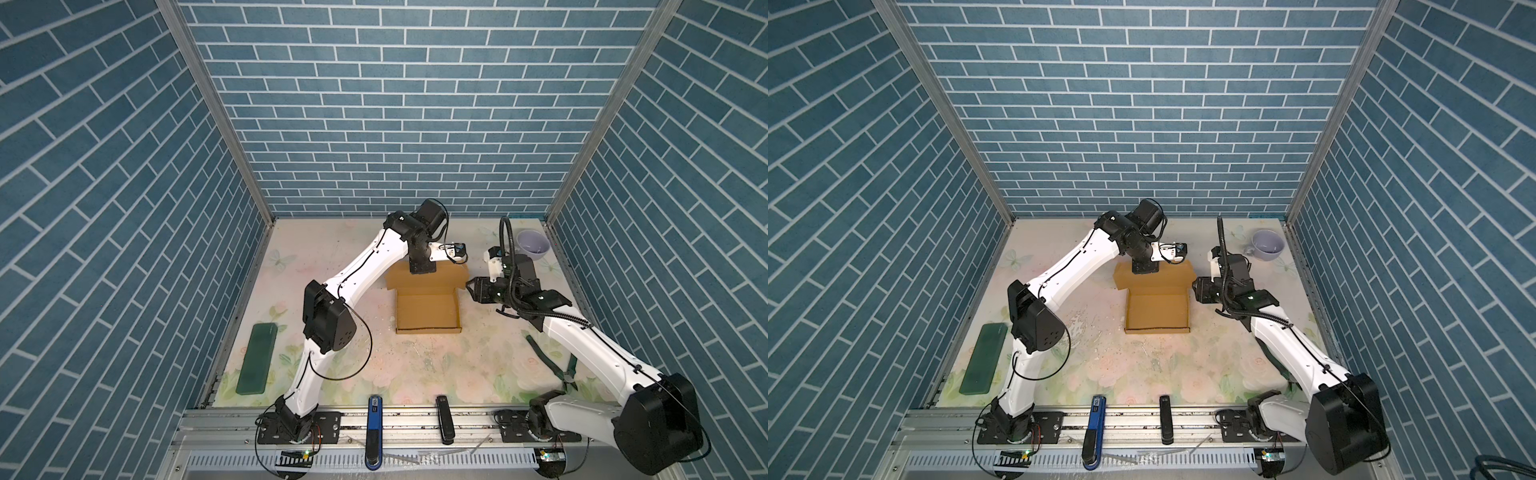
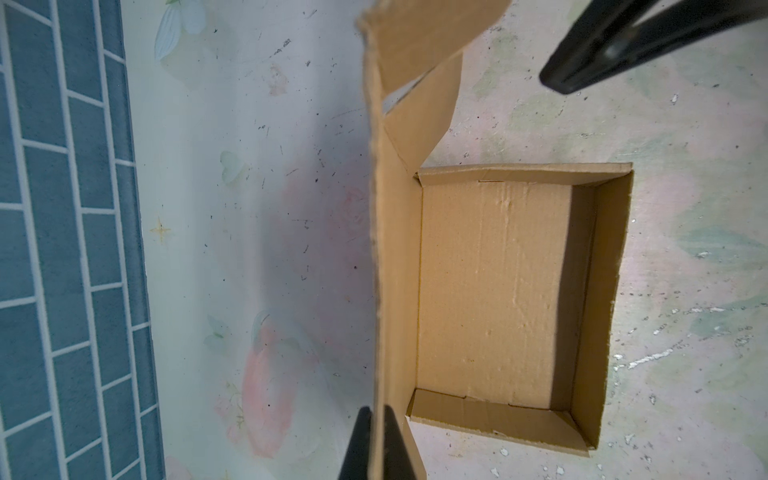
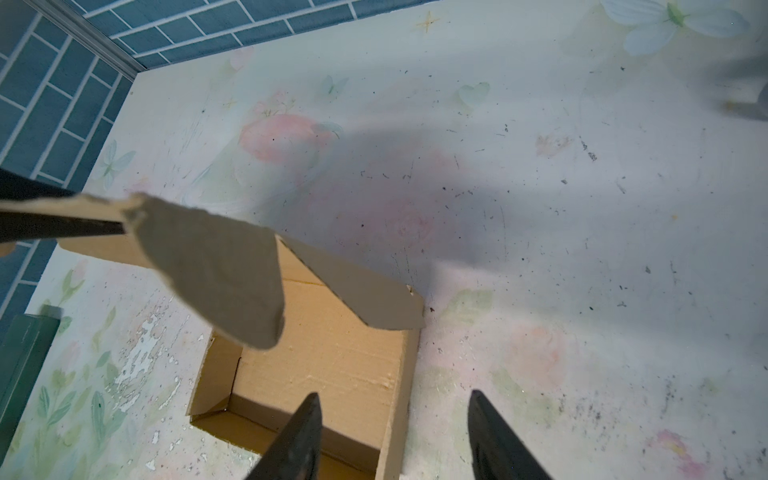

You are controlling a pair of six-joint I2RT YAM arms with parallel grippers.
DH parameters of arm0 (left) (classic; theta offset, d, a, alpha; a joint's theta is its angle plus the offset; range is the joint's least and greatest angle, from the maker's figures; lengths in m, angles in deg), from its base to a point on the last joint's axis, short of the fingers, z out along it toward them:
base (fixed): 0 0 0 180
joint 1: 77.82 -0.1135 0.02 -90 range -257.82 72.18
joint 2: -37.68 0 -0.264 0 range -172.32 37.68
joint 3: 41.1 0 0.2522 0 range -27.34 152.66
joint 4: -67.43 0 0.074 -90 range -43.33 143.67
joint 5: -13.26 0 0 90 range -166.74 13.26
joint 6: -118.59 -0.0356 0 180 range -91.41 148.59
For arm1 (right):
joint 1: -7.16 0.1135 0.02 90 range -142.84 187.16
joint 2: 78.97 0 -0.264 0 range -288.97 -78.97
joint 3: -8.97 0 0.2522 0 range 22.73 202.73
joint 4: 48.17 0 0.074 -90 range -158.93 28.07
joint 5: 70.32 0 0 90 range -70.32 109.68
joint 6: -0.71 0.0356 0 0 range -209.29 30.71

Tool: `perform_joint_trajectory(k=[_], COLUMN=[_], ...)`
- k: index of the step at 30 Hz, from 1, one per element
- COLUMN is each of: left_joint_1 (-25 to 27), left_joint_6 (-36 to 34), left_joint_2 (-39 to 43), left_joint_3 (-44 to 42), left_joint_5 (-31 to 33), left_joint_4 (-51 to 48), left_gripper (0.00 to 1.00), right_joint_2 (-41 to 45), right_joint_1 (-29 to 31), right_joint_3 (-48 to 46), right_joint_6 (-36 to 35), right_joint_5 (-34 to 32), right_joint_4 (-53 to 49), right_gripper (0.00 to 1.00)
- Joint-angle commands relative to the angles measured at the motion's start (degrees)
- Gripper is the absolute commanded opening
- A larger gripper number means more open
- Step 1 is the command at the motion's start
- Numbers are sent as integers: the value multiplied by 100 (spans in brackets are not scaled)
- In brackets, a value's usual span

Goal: Fold the paper box

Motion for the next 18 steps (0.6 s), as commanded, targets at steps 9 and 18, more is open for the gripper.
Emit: perform_joint_trajectory(k=[9, 18], left_joint_1=[22, 1], left_joint_6=[466, 1488], left_joint_2=[271, 779], left_joint_3=[-96, -125], left_joint_5=[280, 814], left_joint_4=[378, 746], left_gripper=[37, 51], right_joint_2=[-43, -263], right_joint_1=[-26, -25], right_joint_3=[558, 1193], right_joint_6=[-456, -1130], right_joint_5=[-173, -67], right_joint_4=[-434, -1048], right_gripper=[56, 56])
